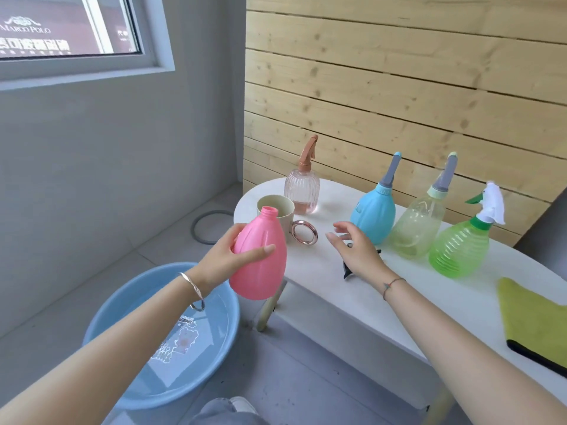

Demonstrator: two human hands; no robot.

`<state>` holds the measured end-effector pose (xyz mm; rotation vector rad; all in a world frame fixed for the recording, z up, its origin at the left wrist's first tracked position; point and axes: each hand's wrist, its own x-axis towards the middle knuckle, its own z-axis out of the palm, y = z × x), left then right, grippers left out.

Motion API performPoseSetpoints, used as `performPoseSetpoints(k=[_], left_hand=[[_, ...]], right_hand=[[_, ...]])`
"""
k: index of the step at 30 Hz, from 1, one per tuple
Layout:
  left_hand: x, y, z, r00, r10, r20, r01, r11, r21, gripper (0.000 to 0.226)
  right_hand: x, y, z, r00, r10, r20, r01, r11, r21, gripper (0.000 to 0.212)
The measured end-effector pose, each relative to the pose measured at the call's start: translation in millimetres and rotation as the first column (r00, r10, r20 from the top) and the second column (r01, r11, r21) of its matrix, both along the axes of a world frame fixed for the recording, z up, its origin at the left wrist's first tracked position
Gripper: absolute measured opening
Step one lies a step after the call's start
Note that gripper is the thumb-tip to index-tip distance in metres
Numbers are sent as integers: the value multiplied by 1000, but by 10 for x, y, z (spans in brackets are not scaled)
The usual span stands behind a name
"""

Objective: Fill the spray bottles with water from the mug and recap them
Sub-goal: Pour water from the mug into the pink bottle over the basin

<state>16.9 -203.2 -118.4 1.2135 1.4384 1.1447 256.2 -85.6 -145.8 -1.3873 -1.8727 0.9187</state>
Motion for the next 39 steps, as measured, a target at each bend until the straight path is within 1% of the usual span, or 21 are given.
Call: performPoseSetpoints(k=[2,4,6,9,13,16,18,22,25,29,32,36,39], left_hand=[[-119,-58,-13,999,42,0,-42,999,11,77],[-264,-123,-43,996,94,0,-94,995,17,77],[-437,-193,-91,988,152,1,-152,988,17,77],[-760,-312,-196,971,237,-32,-237,971,-14,80],[-1157,-438,-412,946,321,-40,-323,945,-60,76],[-1429,-539,-603,923,382,-48,-385,919,-84,74],[-1601,-598,-734,907,417,-54,-420,902,-100,73],[-1945,-690,-1069,882,468,-54,-471,871,-141,76],[-2128,-722,-1321,858,511,-54,-513,846,-144,76],[-2308,-774,-1757,819,573,-21,-568,804,-175,84],[-2385,-783,-2035,796,605,-3,-594,780,-197,87],[-2411,-767,-2377,748,662,45,-641,738,-210,73],[-2389,-760,-2596,743,668,51,-642,732,-230,74]], right_hand=[[-211,34,25,996,-27,-87,20,997,-79,37],[-397,76,-20,988,-57,-141,32,984,-175,35],[-557,98,-105,979,-67,-195,25,978,-207,32],[-794,112,-237,964,-85,-254,43,985,-166,24],[-1113,95,-291,939,-54,-340,12,992,-126,31],[-1498,83,-310,898,-6,-440,-49,992,-114,32],[-1771,40,-300,866,49,-497,-119,987,-110,31],[-2333,-61,-445,833,145,-534,-251,959,-132,32],[-2662,-95,-727,851,222,-476,-327,934,-148,30],[-2951,-111,-1317,900,319,-296,-383,905,-187,25],[-3054,-51,-1727,920,355,-165,-385,898,-212,22],[-3125,-11,-2149,935,349,-55,-352,904,-243,28],[-3102,-31,-2422,951,308,-9,-301,921,-247,29]])
